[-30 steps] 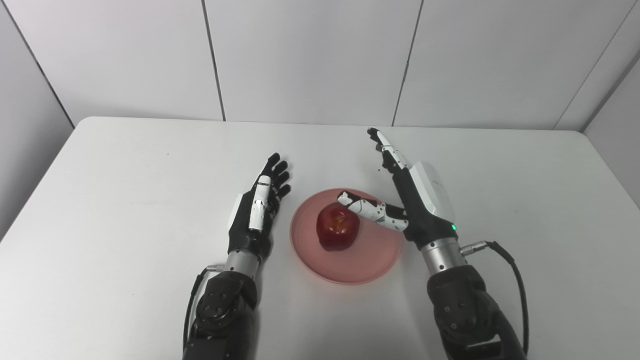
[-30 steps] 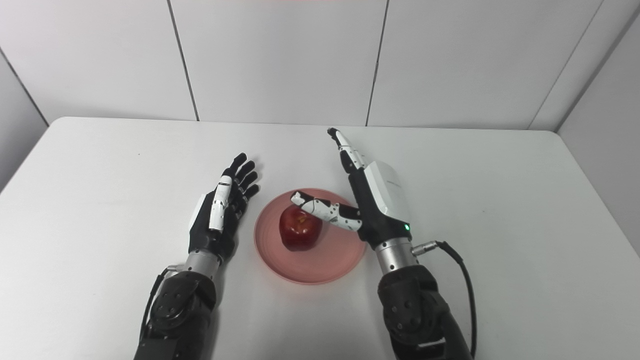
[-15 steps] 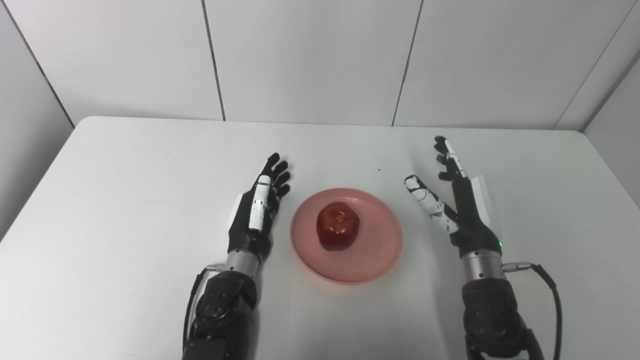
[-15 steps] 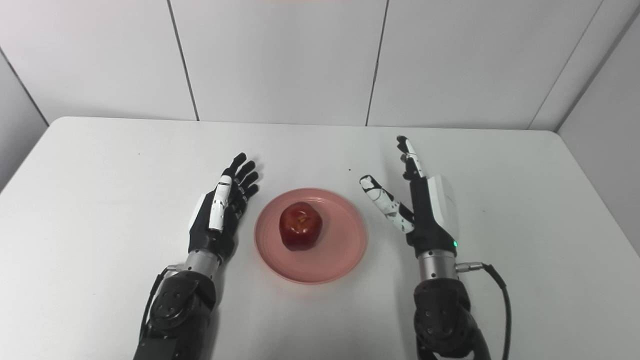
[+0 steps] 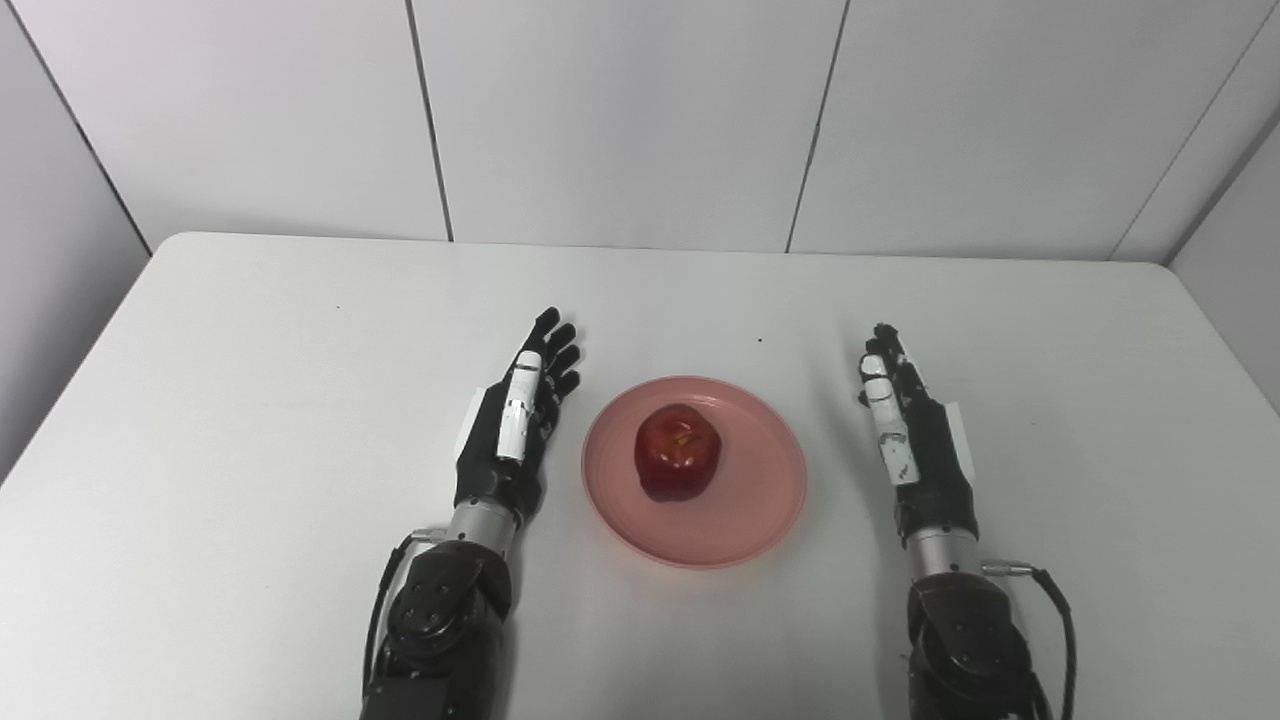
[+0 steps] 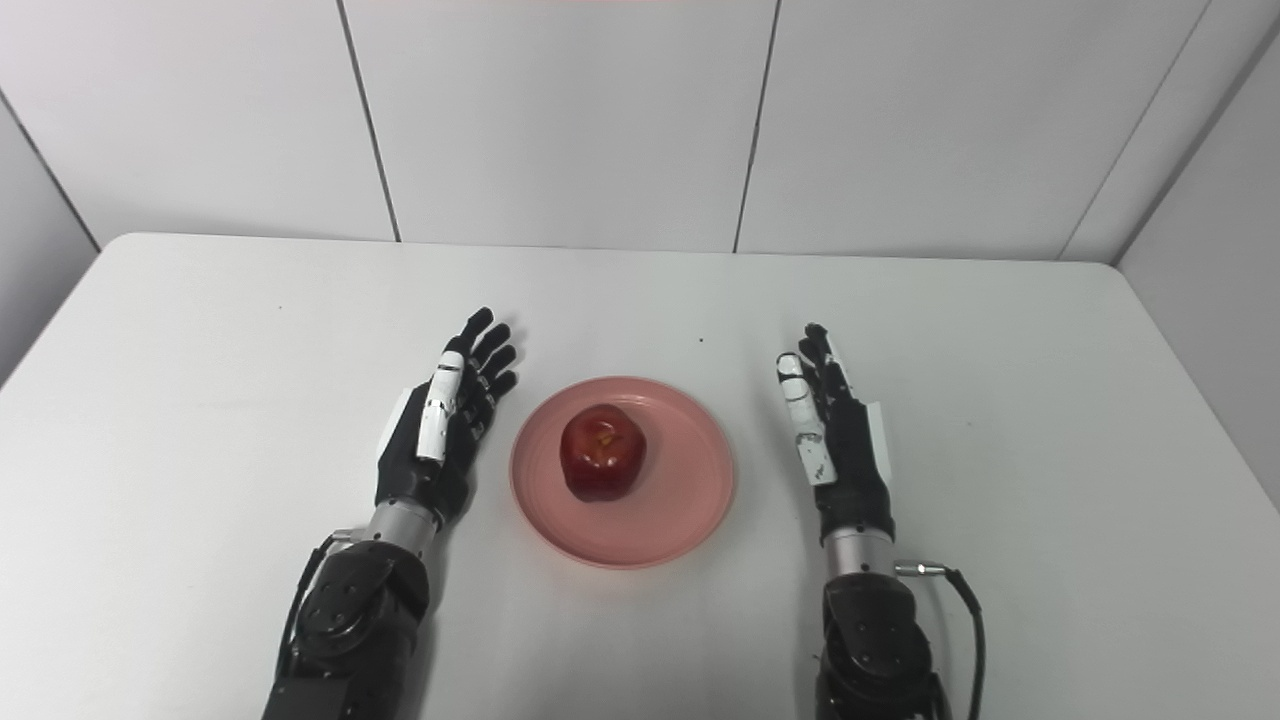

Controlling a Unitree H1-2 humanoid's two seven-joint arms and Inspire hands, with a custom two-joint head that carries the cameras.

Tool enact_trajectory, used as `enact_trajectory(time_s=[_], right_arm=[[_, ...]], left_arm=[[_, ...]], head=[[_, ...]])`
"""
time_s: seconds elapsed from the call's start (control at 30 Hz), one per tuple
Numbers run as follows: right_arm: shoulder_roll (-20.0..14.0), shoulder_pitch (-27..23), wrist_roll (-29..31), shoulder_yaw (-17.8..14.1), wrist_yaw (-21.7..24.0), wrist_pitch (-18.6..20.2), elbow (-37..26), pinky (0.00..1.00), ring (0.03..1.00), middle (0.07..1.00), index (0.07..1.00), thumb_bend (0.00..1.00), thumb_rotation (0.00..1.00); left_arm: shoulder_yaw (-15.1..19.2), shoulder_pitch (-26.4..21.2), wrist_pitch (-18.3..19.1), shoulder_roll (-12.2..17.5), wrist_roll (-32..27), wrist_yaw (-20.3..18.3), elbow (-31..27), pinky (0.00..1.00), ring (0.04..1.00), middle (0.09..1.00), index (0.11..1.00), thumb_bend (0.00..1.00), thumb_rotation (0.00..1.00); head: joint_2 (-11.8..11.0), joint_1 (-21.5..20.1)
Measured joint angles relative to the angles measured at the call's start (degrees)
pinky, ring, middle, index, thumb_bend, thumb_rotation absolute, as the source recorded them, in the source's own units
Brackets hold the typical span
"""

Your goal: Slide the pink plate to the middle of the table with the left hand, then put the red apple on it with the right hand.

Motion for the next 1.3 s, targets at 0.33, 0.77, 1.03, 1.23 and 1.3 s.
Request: enact_trajectory(time_s=[0.33, 0.77, 1.03, 1.23, 1.3], right_arm=[[0.0, 0.0, 4.7, -0.1, 0.2, -3.2, 1.6, 0.88, 0.925, 0.939, 0.934, 0.22, 1.00], [-0.1, 0.0, 4.9, 0.0, 0.2, -4.3, 1.7, 0.89, 0.926, 0.937, 0.933, 0.23, 1.00], [-0.1, 0.0, 4.9, 0.1, 0.2, -4.3, 1.7, 0.89, 0.929, 0.938, 0.935, 0.21, 1.00], [-0.1, 0.0, 4.9, 0.1, 0.2, -4.3, 1.7, 0.89, 0.926, 0.936, 0.933, 0.20, 1.00], [-0.1, -0.1, 4.9, 0.1, 0.2, -4.3, 1.7, 0.90, 0.927, 0.937, 0.933, 0.21, 1.00]], left_arm=[[0.0, 0.0, 0.2, 0.1, 0.0, -0.1, -0.2, 0.95, 0.953, 0.953, 0.932, 0.37, 1.00], [0.0, 0.2, 0.4, 0.1, 0.0, -0.1, -0.3, 0.96, 0.958, 0.957, 0.936, 0.37, 1.00], [0.0, 0.2, 0.4, 0.2, 0.0, -0.2, -0.3, 0.96, 0.953, 0.953, 0.932, 0.38, 1.00], [0.0, 0.2, 0.4, 0.3, -0.1, -0.4, -0.3, 0.96, 0.955, 0.954, 0.933, 0.38, 1.00], [0.0, 0.2, 0.4, 0.3, -0.1, -0.4, -0.3, 0.95, 0.953, 0.952, 0.931, 0.38, 1.00]], head=[[-0.1, 0.2], [0.1, 0.4], [0.1, 0.4], [0.0, 0.4], [0.0, 0.4]])
